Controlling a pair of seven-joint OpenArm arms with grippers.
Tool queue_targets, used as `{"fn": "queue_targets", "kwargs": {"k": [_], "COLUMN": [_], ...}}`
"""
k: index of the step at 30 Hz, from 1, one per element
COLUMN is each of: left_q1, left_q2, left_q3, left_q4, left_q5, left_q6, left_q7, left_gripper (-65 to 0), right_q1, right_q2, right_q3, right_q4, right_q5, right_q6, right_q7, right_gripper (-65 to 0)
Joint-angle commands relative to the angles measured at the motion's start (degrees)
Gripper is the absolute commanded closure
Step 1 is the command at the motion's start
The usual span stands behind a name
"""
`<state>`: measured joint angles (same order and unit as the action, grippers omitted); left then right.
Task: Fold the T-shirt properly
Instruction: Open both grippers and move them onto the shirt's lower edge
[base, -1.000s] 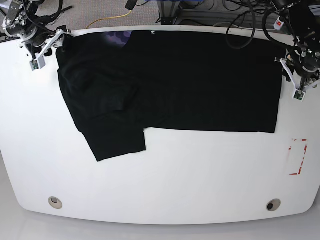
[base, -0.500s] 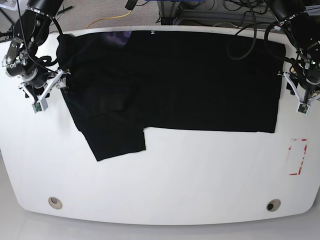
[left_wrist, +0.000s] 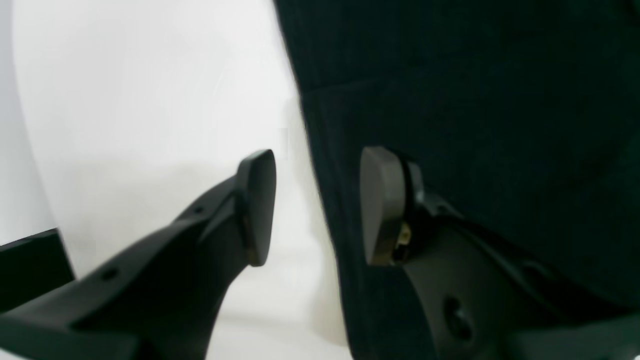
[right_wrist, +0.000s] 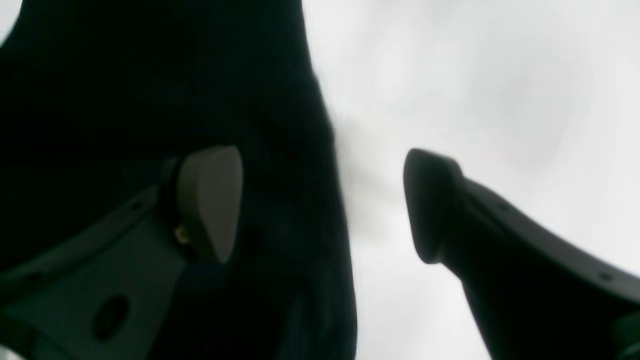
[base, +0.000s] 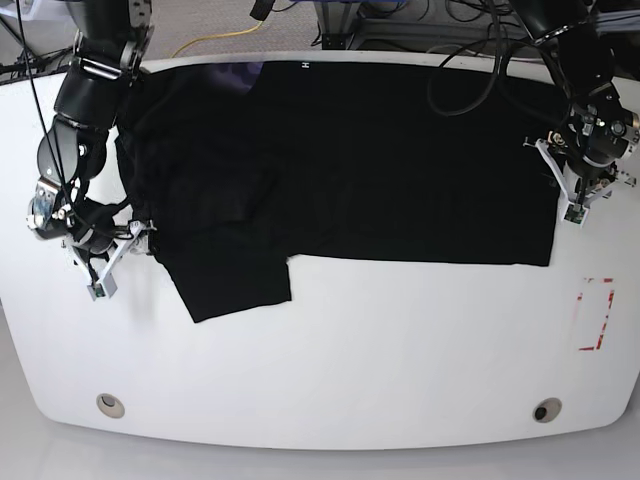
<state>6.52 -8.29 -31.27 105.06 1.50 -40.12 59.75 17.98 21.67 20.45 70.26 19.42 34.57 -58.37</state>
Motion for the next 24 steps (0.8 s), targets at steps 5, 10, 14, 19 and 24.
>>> {"fn": "queue_targets", "kwargs": {"k": [5, 10, 14, 19, 24], "left_q1": [1.3, 1.4, 1.3, 0.9, -3.1], "left_q2": [0.2, 0.2, 0.2, 0.1, -1.2], "left_q3": [-0.1, -0.3, -0.3, -0.3, -0.3], "left_q4": [1.0, 1.0, 1.0, 1.0, 0.7], "left_q5": [-0.3, -0.3, -0.3, -0.3, -0.2], "left_q6": [0.1, 0.1, 0.1, 0.1, 0.1], "left_q7": [-1.0, -1.1, -1.1, -0.9, -0.8], "left_gripper": [-25.8, -25.7, -25.7, -25.8, -26.1], "right_q1": [7.6, 10.1, 9.9, 9.8, 9.8], "right_q2": [3.1, 3.3, 2.5, -0.1, -1.5], "right_q3": [-4.2, -8.1, -9.2, -9.7, -9.7], "right_q4": [-14.0, -22.4, -23.5, -23.5, -23.6], "right_q5": [0.1, 0.5, 0.6, 0.5, 0.2], "right_q6": [0.1, 0.2, 0.2, 0.2, 0.2], "right_q7": [10.9, 16.5, 17.4, 17.4, 17.4], "right_gripper": [-48.0, -48.0, -48.0, -42.0, -20.0]}}
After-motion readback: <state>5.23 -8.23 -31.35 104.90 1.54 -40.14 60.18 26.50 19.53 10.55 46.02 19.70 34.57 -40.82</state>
